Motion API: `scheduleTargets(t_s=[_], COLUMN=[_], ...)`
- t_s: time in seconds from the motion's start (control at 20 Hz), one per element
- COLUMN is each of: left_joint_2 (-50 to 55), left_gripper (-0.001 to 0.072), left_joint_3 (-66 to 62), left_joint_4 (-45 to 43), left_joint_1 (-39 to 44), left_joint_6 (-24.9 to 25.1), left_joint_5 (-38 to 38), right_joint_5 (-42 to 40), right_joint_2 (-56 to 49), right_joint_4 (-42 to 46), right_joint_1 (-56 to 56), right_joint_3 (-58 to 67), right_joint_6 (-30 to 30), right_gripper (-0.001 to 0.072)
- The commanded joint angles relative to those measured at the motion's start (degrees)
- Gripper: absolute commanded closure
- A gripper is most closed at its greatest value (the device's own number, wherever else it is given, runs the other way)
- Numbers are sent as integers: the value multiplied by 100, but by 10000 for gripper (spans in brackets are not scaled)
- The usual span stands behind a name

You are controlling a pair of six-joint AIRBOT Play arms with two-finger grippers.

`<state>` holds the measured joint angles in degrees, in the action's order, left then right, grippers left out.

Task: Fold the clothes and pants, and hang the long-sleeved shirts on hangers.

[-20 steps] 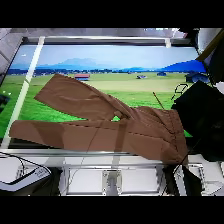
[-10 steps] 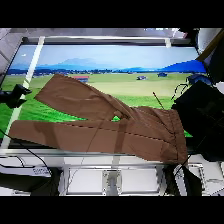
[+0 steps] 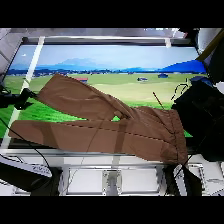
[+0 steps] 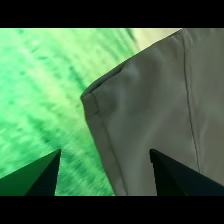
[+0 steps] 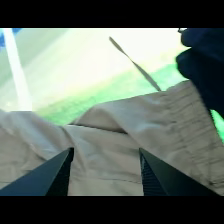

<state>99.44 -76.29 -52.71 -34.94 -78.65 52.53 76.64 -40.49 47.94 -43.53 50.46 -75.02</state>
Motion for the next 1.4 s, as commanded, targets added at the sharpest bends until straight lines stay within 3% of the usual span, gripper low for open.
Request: scheduleTargets(t_s=[0.0,0.2,0.3,0.35,0.45,0.5,0.65,0.75,0.95,1.05,1.15,1.35], left_joint_2=[168,396,426,424,422,407,190,-92,-647,-763,-761,-761], left_gripper=[108,109,143,262,667,699,700,700,700,700,700,700], left_joint_3=[-42,-46,-55,-57,-59,-70,-184,-186,-186,-186,-184,-184], left_joint_4=[177,179,205,280,529,669,643,643,640,619,498,411], left_joint_1=[129,326,404,428,459,457,310,50,-599,-787,-817,-686], left_joint_6=[173,173,173,173,251,435,457,457,457,457,457,457], left_joint_5=[-225,-223,-339,-404,-522,-525,-483,-496,-227,42,278,411], right_joint_5=[37,44,42,42,42,42,31,13,-11,-212,-647,-1060], right_joint_2=[2,2,2,2,2,2,0,-13,-697,-1429,-2293,-3845], right_joint_4=[-308,-337,-334,-334,-334,-334,-256,24,597,614,667,673], right_joint_1=[2,2,2,2,2,2,2,13,424,833,1213,1526], right_joint_3=[4,4,4,4,4,4,2,-26,-37,-37,2,706], right_joint_6=[2,-2,-17,-24,-39,-39,-46,-168,-356,-339,-330,-330], right_gripper=[266,266,266,266,266,266,273,329,327,317,199,197])
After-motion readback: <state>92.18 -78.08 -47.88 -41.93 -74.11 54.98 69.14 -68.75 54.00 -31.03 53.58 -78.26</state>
